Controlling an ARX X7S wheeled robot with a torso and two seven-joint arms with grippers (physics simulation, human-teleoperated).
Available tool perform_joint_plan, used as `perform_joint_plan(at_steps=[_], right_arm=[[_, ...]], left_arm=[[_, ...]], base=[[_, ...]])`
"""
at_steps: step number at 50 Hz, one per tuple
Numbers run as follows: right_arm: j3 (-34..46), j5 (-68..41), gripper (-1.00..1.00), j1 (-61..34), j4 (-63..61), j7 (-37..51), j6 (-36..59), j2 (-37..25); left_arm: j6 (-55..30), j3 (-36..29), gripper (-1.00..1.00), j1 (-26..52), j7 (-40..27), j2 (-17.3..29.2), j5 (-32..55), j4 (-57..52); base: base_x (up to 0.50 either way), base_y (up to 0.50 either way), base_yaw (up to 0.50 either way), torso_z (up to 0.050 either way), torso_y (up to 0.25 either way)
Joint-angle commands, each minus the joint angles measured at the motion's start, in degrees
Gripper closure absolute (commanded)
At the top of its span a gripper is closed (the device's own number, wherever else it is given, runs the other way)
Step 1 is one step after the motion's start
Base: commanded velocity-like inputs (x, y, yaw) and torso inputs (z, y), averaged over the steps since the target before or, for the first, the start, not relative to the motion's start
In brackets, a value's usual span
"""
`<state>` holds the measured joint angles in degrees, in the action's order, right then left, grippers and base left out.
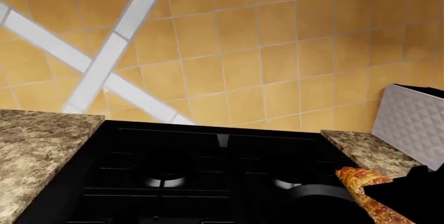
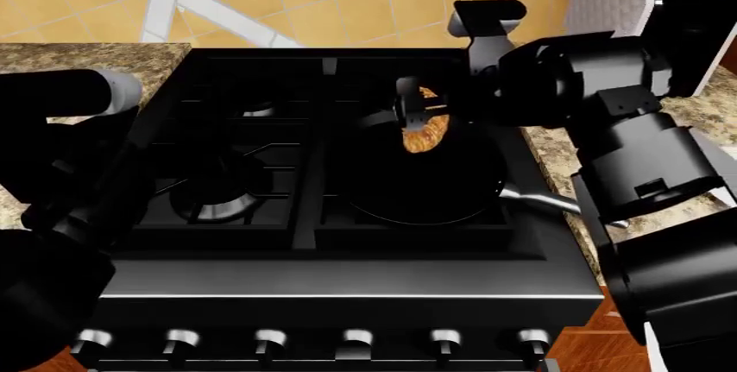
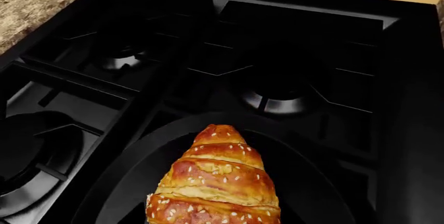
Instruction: Pick the croissant and place it on the pan. Then turn on the stove to warm the croissant.
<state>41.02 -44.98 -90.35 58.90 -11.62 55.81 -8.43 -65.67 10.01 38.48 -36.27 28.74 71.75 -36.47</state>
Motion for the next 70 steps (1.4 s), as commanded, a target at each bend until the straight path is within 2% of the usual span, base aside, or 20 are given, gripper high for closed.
perform_joint_plan(at_steps=[1, 51, 52, 65, 70], right_arm=[[0.44, 0.73, 1.00, 1.18, -1.85, -0.68, 0.61, -0.39], [2.16, 1.18, 1.00, 3.58, -4.86, -0.46, 0.37, -1.35], [2.16, 1.11, -1.00, 3.62, -5.53, -0.34, 0.51, -1.56], [0.60, -0.25, -1.00, 4.40, -11.29, 3.00, 1.84, -3.71], [-2.14, -2.24, -1.00, 5.47, -17.38, 7.26, 3.28, -5.86]], left_arm=[[0.31, -0.04, -1.00, -0.22, -0.31, 0.28, 0.35, -0.15], [1.62, -0.62, -1.00, -0.40, -1.22, 1.47, 1.17, -0.14], [1.60, -0.62, -1.00, -0.38, -1.34, 1.48, 1.29, -0.20], [1.63, -0.50, -1.00, -0.46, -2.27, 1.75, 2.40, -0.73], [1.78, -0.63, -1.00, -0.37, -2.28, 1.88, 2.41, -0.75]], base=[[0.00, 0.00, 0.00, 0.000, 0.000], [0.00, 0.00, 0.00, 0.000, 0.000], [0.00, 0.00, 0.00, 0.000, 0.000], [0.00, 0.00, 0.00, 0.000, 0.000], [0.00, 0.00, 0.00, 0.000, 0.000]])
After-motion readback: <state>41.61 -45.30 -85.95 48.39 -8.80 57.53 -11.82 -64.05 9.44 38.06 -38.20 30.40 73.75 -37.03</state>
